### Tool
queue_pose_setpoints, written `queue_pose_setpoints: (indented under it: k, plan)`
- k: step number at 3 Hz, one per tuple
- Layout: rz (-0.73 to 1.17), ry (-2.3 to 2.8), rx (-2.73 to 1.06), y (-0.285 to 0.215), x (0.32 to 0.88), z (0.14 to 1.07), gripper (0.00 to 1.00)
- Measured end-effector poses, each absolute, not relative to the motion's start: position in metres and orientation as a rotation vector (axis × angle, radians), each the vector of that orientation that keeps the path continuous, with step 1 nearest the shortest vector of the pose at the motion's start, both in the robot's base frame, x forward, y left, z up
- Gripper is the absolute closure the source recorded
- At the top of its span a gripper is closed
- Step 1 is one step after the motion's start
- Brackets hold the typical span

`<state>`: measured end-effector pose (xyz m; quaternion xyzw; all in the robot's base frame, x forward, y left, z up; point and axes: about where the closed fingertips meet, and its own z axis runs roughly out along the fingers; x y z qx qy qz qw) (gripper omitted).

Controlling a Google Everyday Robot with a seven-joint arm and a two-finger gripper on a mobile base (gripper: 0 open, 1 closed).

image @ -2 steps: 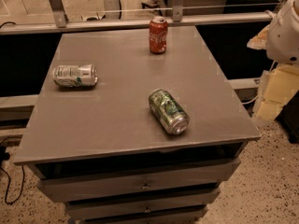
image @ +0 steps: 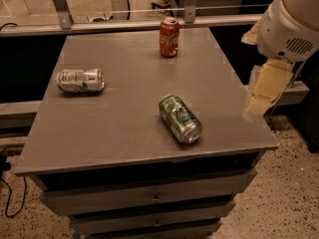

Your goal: Place 7up can upright

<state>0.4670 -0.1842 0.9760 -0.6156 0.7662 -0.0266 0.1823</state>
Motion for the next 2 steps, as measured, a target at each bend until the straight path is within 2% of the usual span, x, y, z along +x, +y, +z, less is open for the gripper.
queue_pose_setpoints:
  k: [2]
  plan:
    - [0.050, 1.940, -1.797, -0.064, 0.548, 0.979, 0.00]
